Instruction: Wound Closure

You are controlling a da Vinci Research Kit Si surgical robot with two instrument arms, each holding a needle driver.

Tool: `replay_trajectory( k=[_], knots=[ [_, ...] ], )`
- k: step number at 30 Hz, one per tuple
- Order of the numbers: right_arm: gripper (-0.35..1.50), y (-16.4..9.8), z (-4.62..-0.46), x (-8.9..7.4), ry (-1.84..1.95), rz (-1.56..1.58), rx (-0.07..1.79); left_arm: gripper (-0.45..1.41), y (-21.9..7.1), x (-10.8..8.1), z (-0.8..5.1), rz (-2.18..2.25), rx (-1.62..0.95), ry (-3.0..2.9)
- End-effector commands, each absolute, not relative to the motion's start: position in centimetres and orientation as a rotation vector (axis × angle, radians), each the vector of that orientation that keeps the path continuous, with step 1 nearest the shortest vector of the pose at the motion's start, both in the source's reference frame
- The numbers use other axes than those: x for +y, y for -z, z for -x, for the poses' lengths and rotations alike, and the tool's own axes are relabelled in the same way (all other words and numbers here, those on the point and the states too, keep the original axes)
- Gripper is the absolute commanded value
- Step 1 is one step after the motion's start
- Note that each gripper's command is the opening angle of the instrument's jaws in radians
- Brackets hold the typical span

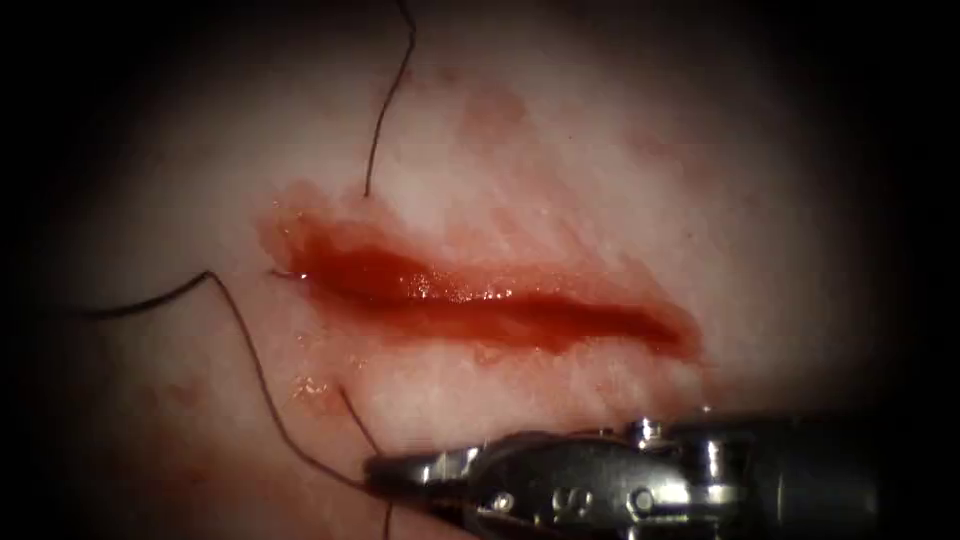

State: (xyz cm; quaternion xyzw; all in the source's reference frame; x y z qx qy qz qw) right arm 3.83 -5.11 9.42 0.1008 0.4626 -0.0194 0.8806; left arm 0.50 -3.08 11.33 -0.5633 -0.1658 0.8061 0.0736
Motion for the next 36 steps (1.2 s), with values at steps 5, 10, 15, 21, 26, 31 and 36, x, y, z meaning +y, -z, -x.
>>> replay_trajectory(
  k=[5, 10, 15, 21, 26, 31, 36],
  knots=[
    [-0.35, -9.31, -3.82, -5.28, 0.063, -0.236, 0.981, -0.45, -11.39, -3.13, -0.45, 1.693, -0.502, -2.419],
    [-0.35, -9.09, -3.73, -5.46, 0.126, -0.319, 1.022, -0.45, -11.4, -3.14, -0.45, 1.695, -0.505, -2.419],
    [-0.35, -8.92, -3.64, -5.47, 0.127, -0.309, 1.072, -0.45, -11.39, -3.14, -0.46, 1.697, -0.514, -2.422],
    [0.81, -8.93, -3.47, -5.15, 0.024, -0.199, 1.066, -0.45, -11.34, -3.17, -0.52, 1.701, -0.539, -2.429],
    [1.06, -9.15, -3.32, -4.82, -0.044, -0.14, 1.037, -0.45, -11.23, -3.29, -0.45, 1.762, -0.584, -2.436],
    [1.09, -9.53, -3.5, -4.68, -0.1, -0.099, 1.019, -0.45, -11.12, -3.36, -0.39, 1.805, -0.611, -2.44],
    [1.01, -9.75, -3.95, -4.76, -0.085, -0.116, 1.028, -0.45, -11.1, -3.38, -0.4, 1.814, -0.621, -2.439]
  ],
)
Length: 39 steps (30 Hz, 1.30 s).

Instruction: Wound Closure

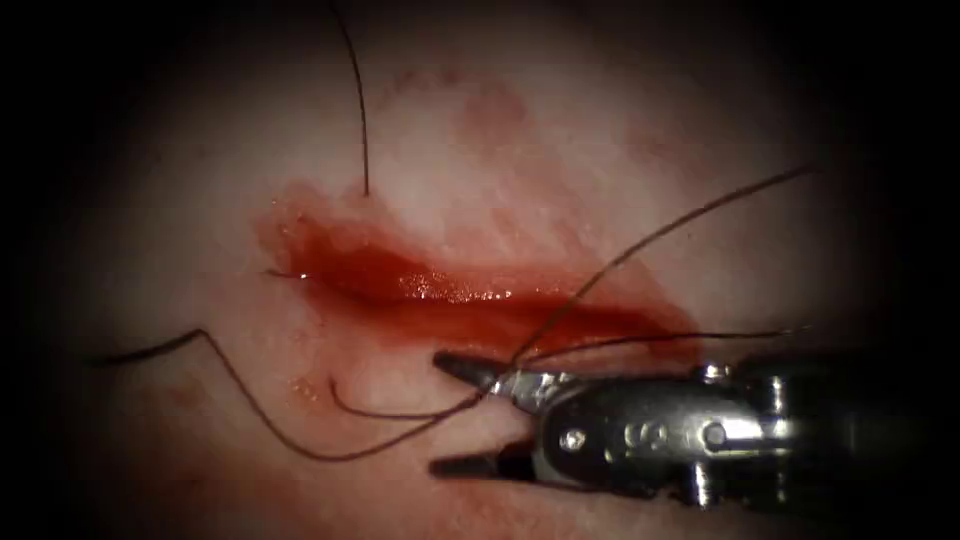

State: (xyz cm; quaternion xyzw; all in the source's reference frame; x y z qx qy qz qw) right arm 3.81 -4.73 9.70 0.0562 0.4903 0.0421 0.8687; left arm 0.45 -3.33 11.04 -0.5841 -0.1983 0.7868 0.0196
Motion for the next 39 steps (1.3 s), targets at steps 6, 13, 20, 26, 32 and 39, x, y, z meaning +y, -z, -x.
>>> replay_trajectory(
  k=[6, 13, 20, 26, 32, 39],
  knots=[
    [0.86, -9.82, -4.24, -4.75, -0.086, -0.123, 1.029, -0.45, -11.04, -3.44, -0.37, 1.826, -0.637, -2.437],
    [0.42, -9.84, -4.44, -4.7, -0.093, -0.13, 1.036, -0.45, -11.04, -3.54, -0.35, 1.844, -0.65, -2.441],
    [-0.35, -9.77, -4.34, -4.79, -0.05, -0.233, 1.082, -0.45, -11.11, -3.64, -0.34, 1.857, -0.648, -2.451],
    [-0.35, -9.57, -4.12, -5.01, -0.037, -0.248, 1.066, -0.45, -11.12, -3.66, -0.33, 1.864, -0.642, -2.456],
    [-0.35, -9.38, -3.91, -5.17, -0.023, -0.273, 1.07, -0.45, -11.13, -3.67, -0.29, 1.865, -0.64, -2.457],
    [-0.35, -9.26, -3.88, -5.29, -0.005, -0.283, 1.072, -0.45, -11.16, -3.68, -0.27, 1.866, -0.639, -2.459]
  ],
)
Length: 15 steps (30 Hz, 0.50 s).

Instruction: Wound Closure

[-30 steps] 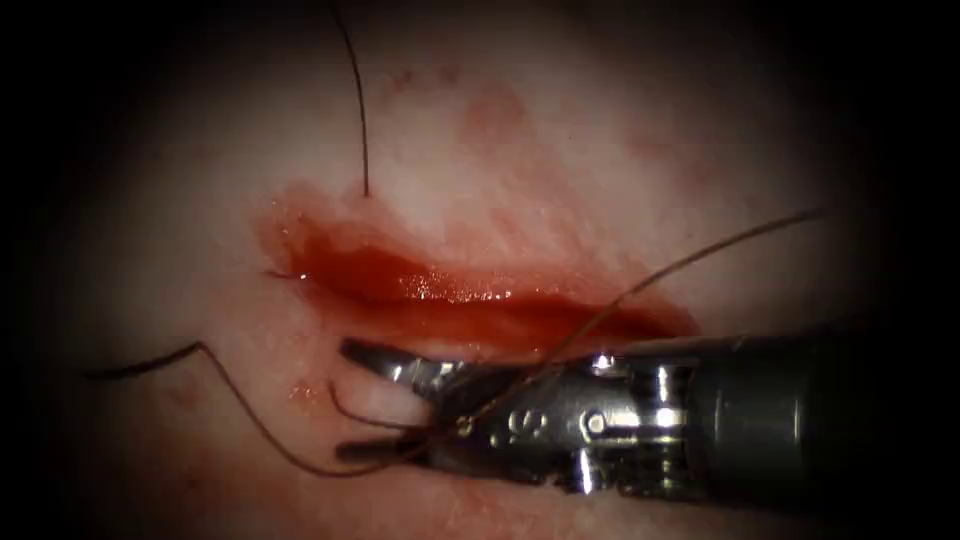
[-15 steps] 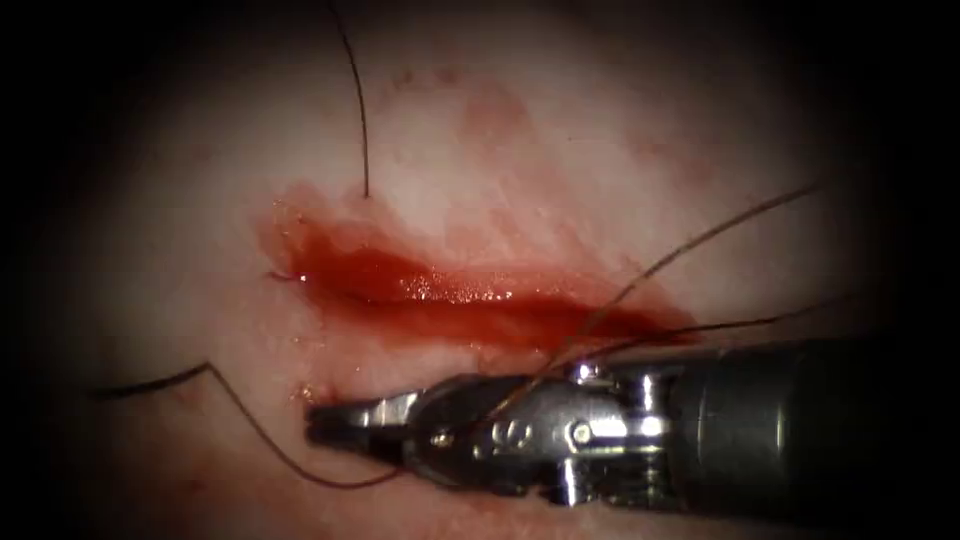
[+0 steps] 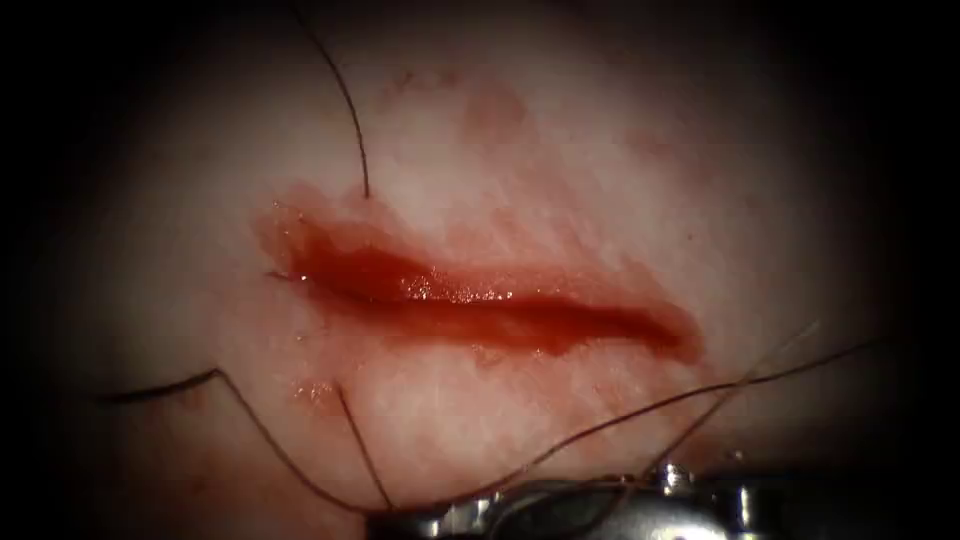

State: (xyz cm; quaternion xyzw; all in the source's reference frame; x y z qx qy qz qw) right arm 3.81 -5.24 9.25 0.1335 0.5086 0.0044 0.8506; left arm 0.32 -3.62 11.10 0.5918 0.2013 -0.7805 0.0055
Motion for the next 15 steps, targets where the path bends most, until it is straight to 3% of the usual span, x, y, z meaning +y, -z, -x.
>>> replay_trajectory(
  k=[1, 15],
  knots=[
    [-0.35, -9.24, -3.87, -5.3, -0.001, -0.288, 1.071, -0.45, -11.16, -3.68, -0.27, -1.854, 0.635, 2.442],
    [-0.35, -8.91, -3.5, -5.62, 0.055, -0.353, 1.073, -0.45, -11.17, -3.7, -0.24, -1.853, 0.633, 2.44]
  ],
)
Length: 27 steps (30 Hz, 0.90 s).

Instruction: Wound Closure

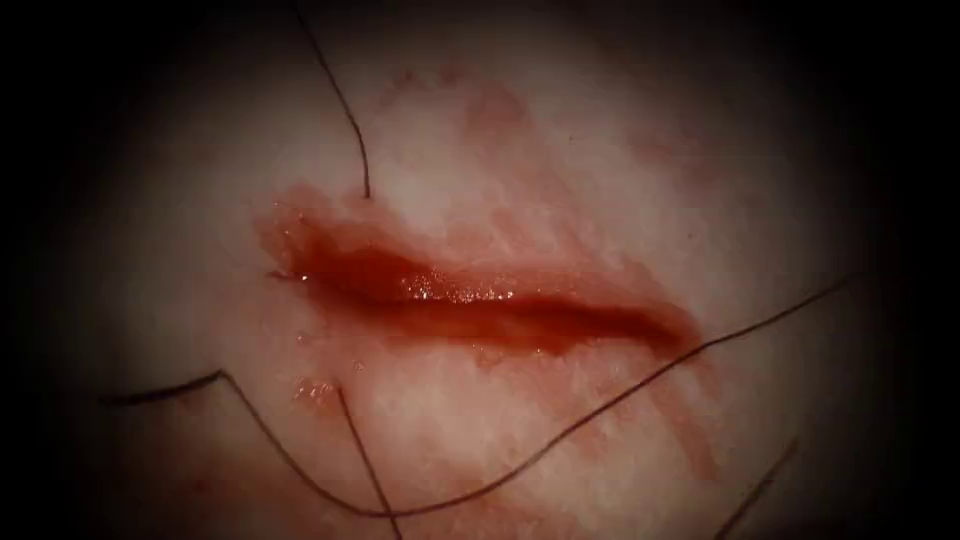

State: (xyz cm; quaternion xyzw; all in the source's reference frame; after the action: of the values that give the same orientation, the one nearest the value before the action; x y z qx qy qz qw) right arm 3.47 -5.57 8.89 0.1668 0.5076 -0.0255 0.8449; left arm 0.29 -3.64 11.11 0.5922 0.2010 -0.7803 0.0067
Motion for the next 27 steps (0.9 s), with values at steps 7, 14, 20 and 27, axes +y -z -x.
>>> replay_trajectory(
  k=[7, 14, 20, 27],
  knots=[
    [-0.35, -8.8, -3.32, -5.66, 0.07, -0.366, 1.074, -0.45, -11.17, -3.7, -0.23, -1.853, 0.633, 2.439],
    [0.74, -8.69, -3.27, -5.46, 0.008, -0.292, 1.094, -0.45, -11.18, -3.68, -0.23, -1.854, 0.638, 2.434],
    [1.13, -8.82, -3.12, -5.13, -0.075, -0.204, 1.053, -0.45, -11.22, -3.42, -0.28, -1.882, 0.492, 2.563],
    [1.13, -9.22, -3.19, -4.85, -0.134, -0.162, 1.011, -0.45, -11.27, -3.26, -0.34, -1.938, 0.411, 2.654]
  ],
)
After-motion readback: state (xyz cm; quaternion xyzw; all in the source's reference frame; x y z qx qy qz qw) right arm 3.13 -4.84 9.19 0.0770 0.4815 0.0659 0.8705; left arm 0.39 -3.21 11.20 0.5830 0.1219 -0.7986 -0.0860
